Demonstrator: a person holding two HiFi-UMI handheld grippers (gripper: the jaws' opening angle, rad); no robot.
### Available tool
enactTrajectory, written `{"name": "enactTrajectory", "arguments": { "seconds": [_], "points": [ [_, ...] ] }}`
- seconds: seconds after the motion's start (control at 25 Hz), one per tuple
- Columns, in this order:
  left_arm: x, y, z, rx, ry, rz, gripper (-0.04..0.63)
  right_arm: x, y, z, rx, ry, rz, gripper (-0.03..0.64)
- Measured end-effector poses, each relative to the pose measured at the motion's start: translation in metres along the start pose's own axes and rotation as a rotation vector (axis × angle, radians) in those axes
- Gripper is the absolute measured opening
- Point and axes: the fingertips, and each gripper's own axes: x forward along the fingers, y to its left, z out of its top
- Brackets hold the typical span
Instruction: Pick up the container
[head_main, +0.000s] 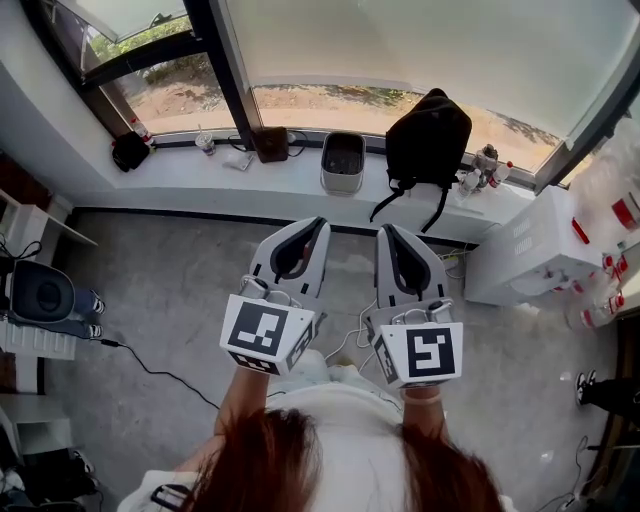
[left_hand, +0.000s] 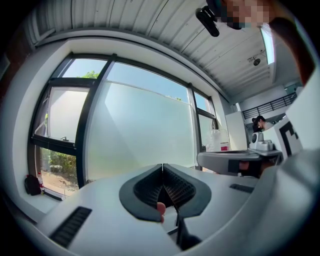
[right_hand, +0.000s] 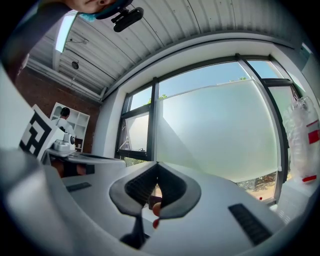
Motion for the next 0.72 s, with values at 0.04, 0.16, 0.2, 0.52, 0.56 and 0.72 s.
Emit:
{"name": "enactTrajectory", "arguments": {
  "seconds": [0.04, 0.16, 0.2, 0.52, 0.56, 0.72],
  "points": [
    [0.003, -0.003, -0.002, -0.001, 0.003, 0.007, 0.017, 0.001, -0.005, -0.002, 0.006, 0.002, 0.006, 0.025],
    [0.012, -0.003, -0.008, 0.000, 0.022, 0.030, 0.017, 0.008, -0.017, -0.007, 0.014, 0.007, 0.012, 0.025],
    [0.015, -0.001, -0.010, -0.001, 0.030, 0.037, 0.017, 0.011, -0.019, -0.009, 0.013, 0.009, 0.013, 0.025],
    [0.054, 0.022, -0.021, -0.004, 0.053, 0.058, 0.017, 0.045, -0.040, -0.027, 0.022, 0.025, 0.023, 0.025],
    [0.060, 0.025, -0.022, -0.004, 0.053, 0.053, 0.017, 0.052, -0.043, -0.029, 0.024, 0.027, 0.019, 0.025],
    [0.086, 0.042, -0.023, -0.003, 0.057, 0.037, 0.017, 0.079, -0.053, -0.033, 0.034, 0.025, 0.004, 0.025]
  ]
}}
